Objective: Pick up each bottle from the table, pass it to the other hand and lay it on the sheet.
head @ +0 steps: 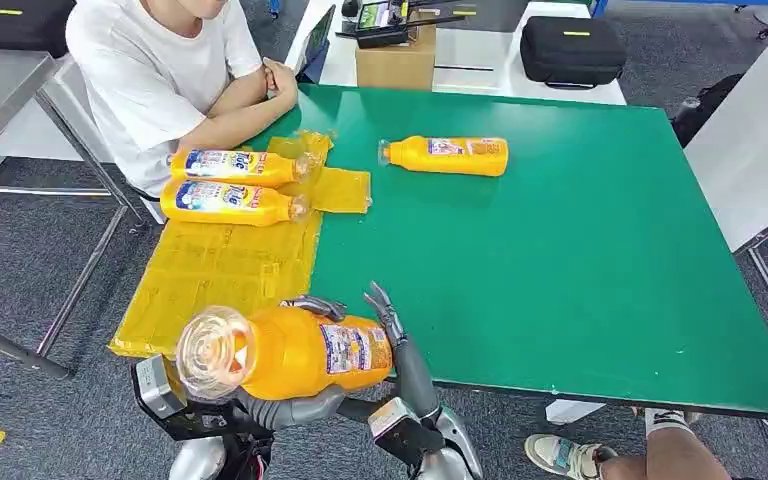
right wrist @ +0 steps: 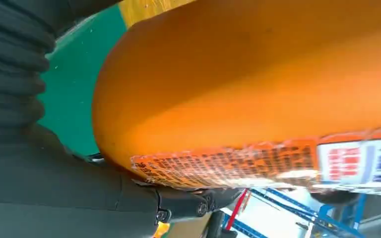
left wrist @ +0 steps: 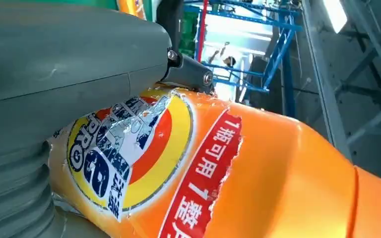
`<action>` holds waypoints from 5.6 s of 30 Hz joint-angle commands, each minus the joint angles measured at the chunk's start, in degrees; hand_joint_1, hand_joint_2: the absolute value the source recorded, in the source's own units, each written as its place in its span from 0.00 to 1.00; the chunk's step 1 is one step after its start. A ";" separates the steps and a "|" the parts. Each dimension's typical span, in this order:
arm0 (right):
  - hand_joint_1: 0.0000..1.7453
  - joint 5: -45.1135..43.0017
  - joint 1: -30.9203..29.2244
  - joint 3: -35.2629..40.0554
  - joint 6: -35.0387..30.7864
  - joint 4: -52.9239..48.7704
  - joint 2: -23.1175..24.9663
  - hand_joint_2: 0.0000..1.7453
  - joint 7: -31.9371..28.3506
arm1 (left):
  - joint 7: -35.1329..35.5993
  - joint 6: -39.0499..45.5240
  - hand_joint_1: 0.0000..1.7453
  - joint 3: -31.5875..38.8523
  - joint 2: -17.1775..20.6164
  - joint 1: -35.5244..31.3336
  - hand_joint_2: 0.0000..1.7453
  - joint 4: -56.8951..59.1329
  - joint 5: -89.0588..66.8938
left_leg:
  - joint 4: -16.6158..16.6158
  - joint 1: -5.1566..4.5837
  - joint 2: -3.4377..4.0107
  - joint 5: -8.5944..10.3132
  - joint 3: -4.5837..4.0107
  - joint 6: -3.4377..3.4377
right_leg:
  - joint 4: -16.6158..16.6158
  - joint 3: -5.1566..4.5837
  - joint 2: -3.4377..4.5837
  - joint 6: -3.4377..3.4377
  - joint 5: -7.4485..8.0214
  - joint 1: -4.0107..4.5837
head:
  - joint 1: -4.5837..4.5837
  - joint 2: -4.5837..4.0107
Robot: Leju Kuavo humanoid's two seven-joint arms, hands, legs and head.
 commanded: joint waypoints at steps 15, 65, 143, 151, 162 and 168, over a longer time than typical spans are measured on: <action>0.00 6.51 8.84 -8.51 -16.15 -9.27 -7.48 0.00 -1.36 | 1.72 21.40 1.00 23.70 12.30 -10.39 1.00 7.95 -33.49 | -0.10 0.06 -0.09 0.02 0.18 -0.06 | -0.06 0.19 -0.14 -0.08 -0.04 0.08 | 0.04 0.00; 0.00 -8.14 6.39 -3.37 -15.29 -5.09 -8.94 0.00 -1.95 | 11.05 19.86 0.00 14.70 4.61 -28.81 1.00 30.73 -40.06 | -0.02 0.07 0.05 -0.02 0.15 -0.04 | -0.02 0.18 -0.03 -0.06 -0.03 0.11 | 0.02 -0.02; 1.00 26.06 -21.69 -12.21 5.54 38.98 -17.69 1.00 10.58 | 2.87 36.09 0.00 7.70 1.57 -12.66 1.00 2.14 -7.75 | -0.04 0.09 0.08 -0.01 0.63 -0.06 | -0.10 0.64 -0.06 -0.08 0.00 0.15 | 0.02 0.00; 1.00 25.55 -23.44 -8.55 12.70 41.74 -21.34 1.00 10.59 | 2.68 36.09 0.00 7.98 1.25 -13.84 1.00 3.56 -7.27 | -0.08 0.10 0.09 0.04 0.81 -0.05 | -0.16 0.78 -0.13 -0.07 0.03 0.16 | 0.02 0.00; 1.00 11.92 -7.40 -19.31 2.41 16.20 -15.38 1.00 2.57 | -3.00 39.02 0.00 8.23 1.68 -7.97 1.00 -3.65 -13.52 | -0.04 0.14 0.06 -0.07 0.98 -0.05 | -0.15 1.02 0.04 -0.07 -0.02 0.19 | 0.02 0.00; 1.00 0.31 0.41 -26.79 -1.35 -6.95 -5.81 1.00 -0.75 | -7.50 44.07 0.00 9.04 1.38 -3.71 1.00 -8.64 -21.09 | 0.05 0.12 0.33 -0.17 0.53 -0.13 | 0.07 0.48 0.30 -0.13 -0.03 0.18 | 0.00 0.00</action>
